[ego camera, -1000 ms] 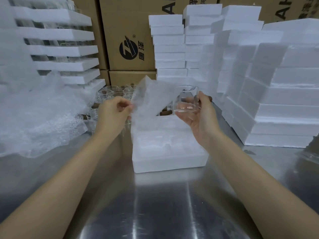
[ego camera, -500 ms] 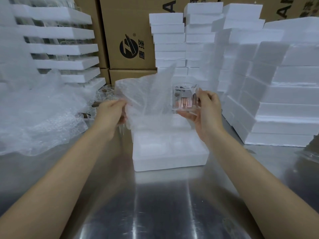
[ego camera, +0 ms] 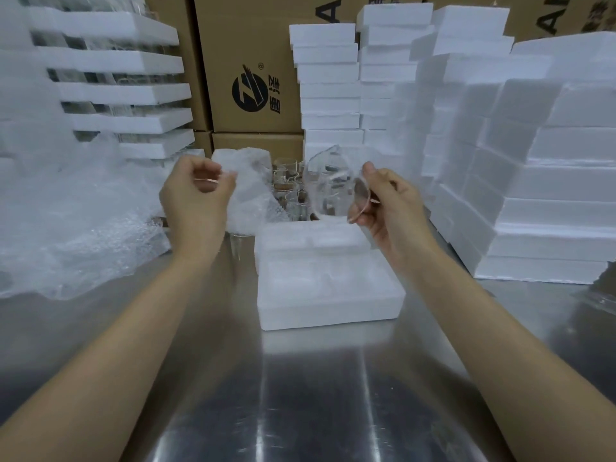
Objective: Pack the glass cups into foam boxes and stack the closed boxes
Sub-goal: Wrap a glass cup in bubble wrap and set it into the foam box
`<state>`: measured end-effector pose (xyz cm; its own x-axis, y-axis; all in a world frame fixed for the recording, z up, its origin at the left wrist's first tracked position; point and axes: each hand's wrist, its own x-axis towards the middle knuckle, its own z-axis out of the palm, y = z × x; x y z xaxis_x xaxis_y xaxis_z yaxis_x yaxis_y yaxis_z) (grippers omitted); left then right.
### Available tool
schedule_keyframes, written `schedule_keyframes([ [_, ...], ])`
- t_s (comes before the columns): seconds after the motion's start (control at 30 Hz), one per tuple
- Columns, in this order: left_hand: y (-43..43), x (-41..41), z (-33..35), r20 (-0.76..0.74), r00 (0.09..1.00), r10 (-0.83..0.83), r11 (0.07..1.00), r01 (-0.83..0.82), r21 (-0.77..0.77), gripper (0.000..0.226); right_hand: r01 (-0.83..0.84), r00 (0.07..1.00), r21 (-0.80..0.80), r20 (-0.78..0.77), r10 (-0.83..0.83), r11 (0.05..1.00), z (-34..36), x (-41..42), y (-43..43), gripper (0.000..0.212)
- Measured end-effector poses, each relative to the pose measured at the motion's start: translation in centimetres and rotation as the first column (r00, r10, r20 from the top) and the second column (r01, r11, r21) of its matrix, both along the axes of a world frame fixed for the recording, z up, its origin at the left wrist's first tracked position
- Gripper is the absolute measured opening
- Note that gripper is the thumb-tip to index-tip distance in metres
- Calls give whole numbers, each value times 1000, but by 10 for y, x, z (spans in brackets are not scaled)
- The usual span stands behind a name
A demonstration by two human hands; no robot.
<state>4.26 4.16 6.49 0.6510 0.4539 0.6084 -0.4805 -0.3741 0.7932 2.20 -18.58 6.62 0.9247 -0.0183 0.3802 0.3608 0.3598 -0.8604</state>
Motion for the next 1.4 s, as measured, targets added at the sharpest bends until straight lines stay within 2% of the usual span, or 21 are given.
schedule_keyframes([
  [0.07, -6, -3, -1, -14, 998, -65, 996, 66, 60, 16, -131, 990, -125, 33, 136, 984, 0, -5, 5, 23],
  [0.13, -14, -8, -2, -10, 991, -135, 979, 134, 154, 13, -168, 979, -261, 69, 192, 951, -2, -9, 12, 17],
  [0.23, -25, -17, 1, -17, 963, -270, 929, 265, 259, 3, 21, 984, -452, 169, 62, 892, -4, -12, 19, 12],
  [0.3, -27, -21, 4, -17, 947, -321, 911, 314, 267, 9, 134, 979, -498, 198, -38, 857, -5, -12, 19, 10],
  [0.4, -30, -25, 7, -31, 913, -406, 872, 397, 285, 15, 219, 966, -511, 234, -110, 831, -8, -10, 16, 11],
  [0.57, -41, -33, 5, -90, 858, -506, 811, 509, 290, 21, 346, 936, -418, 213, -279, 840, -16, -7, 22, 25],
  [0.67, -45, -37, 5, -120, 823, -556, 783, 567, 255, 18, 334, 943, -293, 114, -314, 896, -17, -9, 25, 17],
  [0.7, -47, -38, 5, -109, 829, -549, 792, 557, 248, 17, 284, 958, -255, 40, -284, 924, -17, -9, 26, 22],
  [0.77, -50, -39, 3, -35, 879, -476, 838, 465, 286, 16, 76, 990, -153, -104, -93, 985, -19, -10, 32, 27],
  [0.87, -53, -40, -2, 108, 967, -230, 857, 149, 494, 20, -217, 958, -46, -200, 204, 975, -20, -14, 44, 35],
  [0.93, -53, -42, -1, 166, 979, -116, 803, -6, 596, 21, -326, 932, -76, -191, 307, 942, -22, -16, 48, 29],
  [1.03, -54, -43, -3, 221, 963, -157, 658, -65, 750, 21, -333, 925, -40, -209, 318, 942, -21, -16, 48, 20],
  [1.07, -54, -42, -4, 209, 952, -222, 593, -38, 804, 23, -308, 929, -1, -218, 300, 952, -21, -14, 47, 24],
  [1.17, -56, -39, -7, 38, 876, -481, 438, 202, 876, 26, -266, 929, 143, -227, 293, 953, -21, -9, 40, 33],
  [1.2, -56, -39, -7, 8, 844, -536, 438, 270, 858, 26, -270, 928, 166, -216, 302, 948, -21, -7, 39, 33],
  [1.23, -55, -38, -7, 6, 829, -560, 488, 324, 810, 27, -282, 927, 182, -200, 317, 942, -20, -6, 38, 31],
  [1.27, -52, -37, -6, 33, 841, -540, 591, 350, 727, 35, -291, 926, 203, -186, 329, 935, -20, -4, 37, 28],
  [1.33, -45, -33, -5, 41, 922, -385, 796, 310, 521, 57, -302, 917, 290, -173, 360, 908, -19, 0, 36, 23],
  [1.37, -41, -31, -4, -27, 960, -278, 838, 256, 482, 67, -304, 911, 346, -169, 377, 888, -19, 0, 36, 22],
  [1.4, -39, -30, -4, -138, 975, -175, 842, 221, 492, 74, -309, 906, 392, -155, 393, 867, -19, 1, 35, 22],
])
